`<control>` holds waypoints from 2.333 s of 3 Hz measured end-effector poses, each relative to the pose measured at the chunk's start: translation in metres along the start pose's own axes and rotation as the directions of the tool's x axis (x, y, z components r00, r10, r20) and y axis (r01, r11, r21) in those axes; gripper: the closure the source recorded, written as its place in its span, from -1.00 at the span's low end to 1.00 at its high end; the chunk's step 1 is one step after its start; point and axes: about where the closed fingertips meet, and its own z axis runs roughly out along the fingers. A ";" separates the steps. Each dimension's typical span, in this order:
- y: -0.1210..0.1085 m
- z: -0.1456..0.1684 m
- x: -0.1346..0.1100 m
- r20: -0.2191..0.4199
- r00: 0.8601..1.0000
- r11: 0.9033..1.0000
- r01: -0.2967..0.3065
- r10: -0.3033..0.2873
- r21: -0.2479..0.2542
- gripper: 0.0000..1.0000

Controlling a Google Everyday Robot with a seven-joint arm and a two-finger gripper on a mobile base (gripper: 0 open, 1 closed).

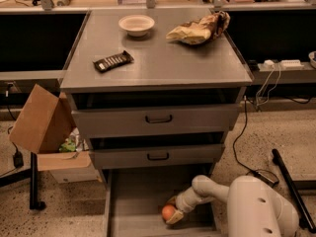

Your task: Pick orange from bottom drawer and place on counter

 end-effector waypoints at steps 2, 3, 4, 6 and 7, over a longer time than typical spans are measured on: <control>0.004 -0.048 -0.026 0.090 0.992 0.991 0.078 -0.088 0.108 0.95; 0.029 -0.110 -0.053 0.177 0.967 0.969 0.149 -0.184 0.196 1.00; 0.052 -0.184 -0.076 0.219 0.934 0.934 0.214 -0.281 0.287 1.00; 0.076 -0.221 -0.124 0.194 0.903 0.897 0.313 -0.383 0.313 1.00; 0.120 -0.273 -0.198 0.145 0.836 0.818 0.458 -0.530 0.349 1.00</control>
Offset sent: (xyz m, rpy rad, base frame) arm -0.0133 -0.0321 0.1399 0.2040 -0.3093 -0.0392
